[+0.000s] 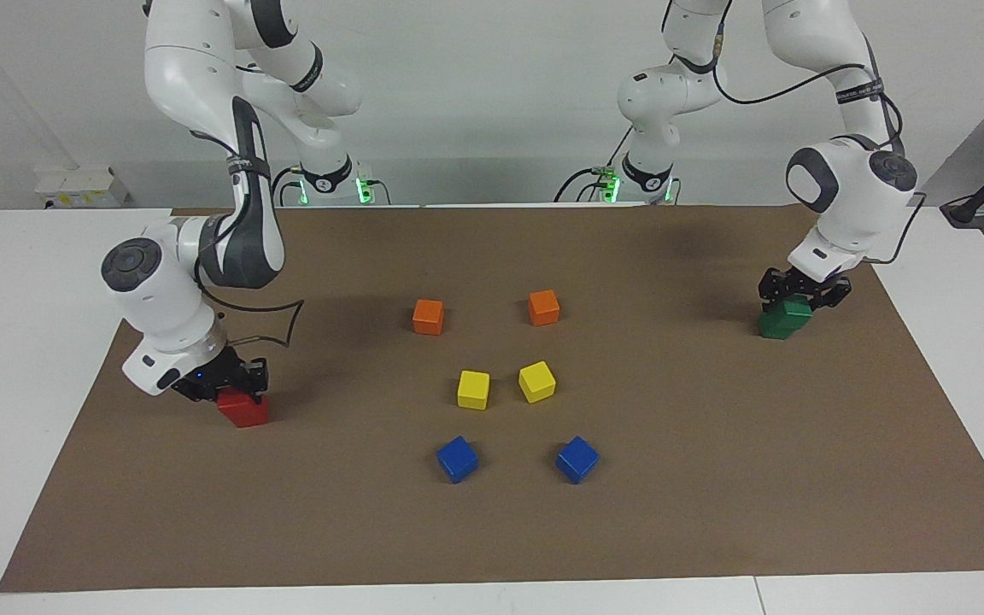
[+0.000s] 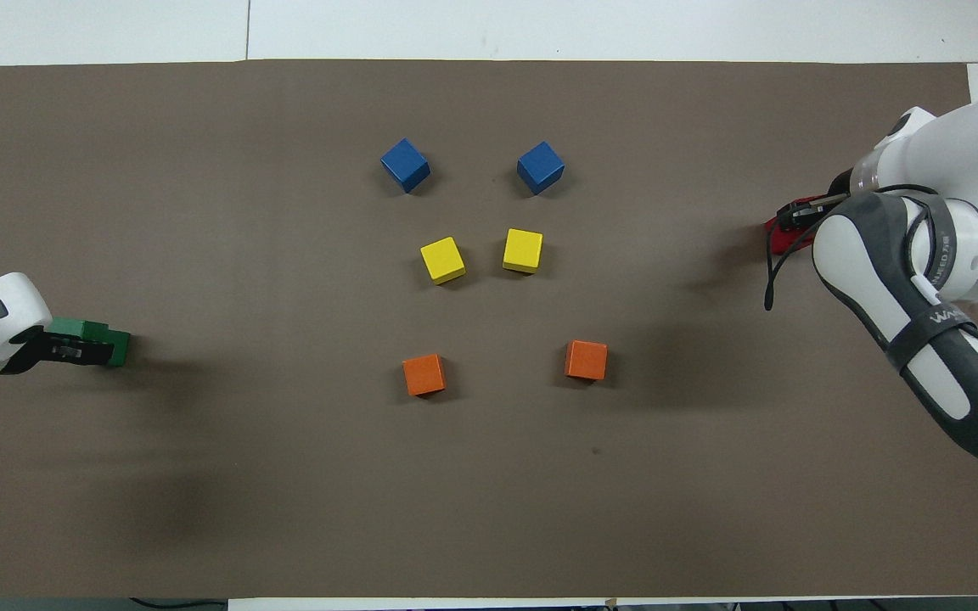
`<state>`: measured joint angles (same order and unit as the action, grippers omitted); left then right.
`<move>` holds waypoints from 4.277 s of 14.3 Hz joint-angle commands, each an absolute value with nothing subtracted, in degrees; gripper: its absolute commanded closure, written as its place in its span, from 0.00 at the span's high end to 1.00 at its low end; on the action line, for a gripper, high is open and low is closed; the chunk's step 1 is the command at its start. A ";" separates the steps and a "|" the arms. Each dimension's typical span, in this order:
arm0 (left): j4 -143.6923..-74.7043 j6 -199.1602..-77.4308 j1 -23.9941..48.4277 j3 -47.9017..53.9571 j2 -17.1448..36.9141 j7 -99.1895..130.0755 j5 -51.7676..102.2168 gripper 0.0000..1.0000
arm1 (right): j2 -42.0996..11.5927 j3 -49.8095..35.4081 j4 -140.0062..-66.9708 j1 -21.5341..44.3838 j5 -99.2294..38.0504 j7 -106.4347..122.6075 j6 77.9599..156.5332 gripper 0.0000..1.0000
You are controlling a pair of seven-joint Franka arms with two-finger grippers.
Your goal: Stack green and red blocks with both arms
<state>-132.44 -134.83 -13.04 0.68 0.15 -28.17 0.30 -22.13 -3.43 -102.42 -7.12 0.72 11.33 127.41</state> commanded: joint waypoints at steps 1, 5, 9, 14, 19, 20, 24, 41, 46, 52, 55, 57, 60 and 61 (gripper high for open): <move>-132.98 -135.44 -13.89 1.14 -0.09 -28.83 0.26 1.00 | -21.80 -3.78 -106.08 -7.65 0.00 13.45 129.29 0.00; -128.34 -129.40 -13.71 1.14 0.09 -28.74 0.26 1.00 | -21.71 -3.78 -106.08 -7.65 0.00 13.45 129.29 0.00; -120.61 -121.32 -12.92 1.23 -0.70 -28.65 0.18 1.00 | -21.71 -3.78 -106.17 -7.65 0.00 13.36 129.29 0.02; -112.94 -110.75 -12.14 2.11 -3.86 -24.28 0.18 1.00 | -21.71 -3.78 -106.61 -7.65 0.00 13.36 130.52 0.21; -105.76 -102.07 -9.67 3.86 -5.10 -2.40 0.26 1.00 | -21.71 -3.78 -106.61 -7.65 0.00 13.27 130.52 0.28; -102.25 -98.30 -8.62 3.87 -4.14 -1.33 0.35 1.00 | -21.71 -3.78 -106.61 -7.56 0.00 13.27 130.52 0.34; -89.14 -86.15 -8.35 3.87 -0.10 -1.32 1.93 1.00 | -21.71 -3.78 -106.61 -7.56 0.00 13.10 130.61 0.61; -88.77 -87.98 4.98 -5.94 0.35 -0.09 1.76 1.00 | -18.64 -3.69 -101.18 -6.59 0.79 12.22 121.41 1.00; -88.86 -87.80 4.31 -5.98 0.18 -0.53 1.76 1.00 | -11.71 -3.95 -96.33 -3.26 0.70 8.62 108.92 1.00; -89.03 -87.71 4.92 -5.89 0.26 -0.44 1.76 1.00 | -0.98 -4.13 -96.33 -2.46 -0.18 7.91 98.11 1.00; -89.12 -87.89 4.83 -5.89 0.26 -0.61 1.76 1.00 | 1.14 -4.04 -96.33 -2.55 -0.18 7.91 94.23 1.00; -89.12 -87.98 4.48 -5.98 0.18 -0.70 1.76 1.00 | 1.23 -3.87 -95.28 -2.64 0.00 7.91 91.07 1.00; -89.82 -88.15 4.48 -5.98 0.00 -0.79 1.76 1.00 | 1.14 -3.87 -95.27 -3.08 0.53 7.91 90.70 1.00; -89.82 -88.33 4.48 -5.98 0.00 -0.70 1.76 1.00 | 1.23 -3.87 -95.45 -3.08 0.53 7.82 90.62 1.00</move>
